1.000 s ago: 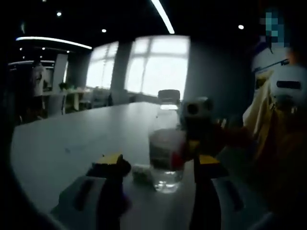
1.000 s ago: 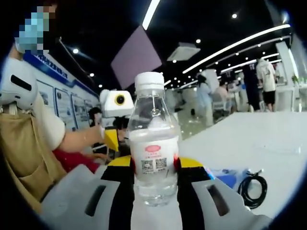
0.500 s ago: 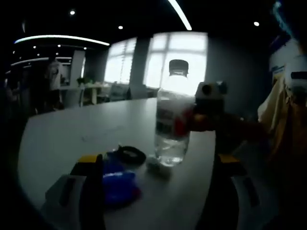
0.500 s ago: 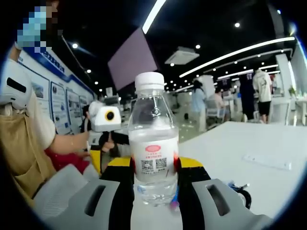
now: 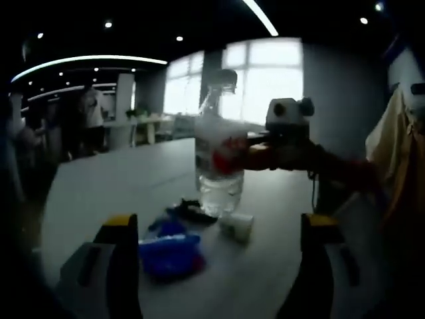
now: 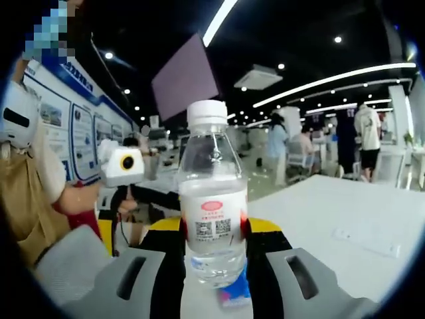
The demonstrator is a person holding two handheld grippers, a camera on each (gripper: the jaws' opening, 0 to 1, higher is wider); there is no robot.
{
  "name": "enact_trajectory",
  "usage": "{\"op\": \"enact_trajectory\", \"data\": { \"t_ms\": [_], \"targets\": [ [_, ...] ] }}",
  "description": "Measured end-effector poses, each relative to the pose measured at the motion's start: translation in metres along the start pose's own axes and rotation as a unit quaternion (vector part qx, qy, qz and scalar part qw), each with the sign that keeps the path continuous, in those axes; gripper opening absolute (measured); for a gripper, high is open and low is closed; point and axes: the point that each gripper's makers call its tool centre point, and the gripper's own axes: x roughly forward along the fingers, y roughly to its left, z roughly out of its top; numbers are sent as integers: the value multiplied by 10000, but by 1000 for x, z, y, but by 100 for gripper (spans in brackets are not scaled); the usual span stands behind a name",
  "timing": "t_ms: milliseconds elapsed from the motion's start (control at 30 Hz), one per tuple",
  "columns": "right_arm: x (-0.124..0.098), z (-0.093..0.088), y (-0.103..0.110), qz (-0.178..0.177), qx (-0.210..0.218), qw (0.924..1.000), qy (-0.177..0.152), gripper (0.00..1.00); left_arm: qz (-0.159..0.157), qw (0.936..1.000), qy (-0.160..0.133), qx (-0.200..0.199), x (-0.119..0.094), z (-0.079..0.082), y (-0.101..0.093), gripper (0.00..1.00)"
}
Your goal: Arrange the tabletop items into an orderly group along one side of the table until the central work area is clear of visible clutter.
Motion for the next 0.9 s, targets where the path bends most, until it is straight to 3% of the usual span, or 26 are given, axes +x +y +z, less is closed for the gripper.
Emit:
{"op": "enact_trajectory", "data": {
  "t_ms": [300, 467, 900],
  "targets": [
    [31, -2, -22, 77, -80, 9999, -64, 34, 313, 9982, 492, 138, 3, -24, 1, 99],
    [49, -11, -36, 63, -114, 9999, -17, 34, 188, 9984, 536, 60, 5, -30, -1, 99],
    [99, -29, -60, 287, -110, 9994, 133, 34, 476, 9974, 470, -271, 6, -40, 13, 99]
  ]
}}
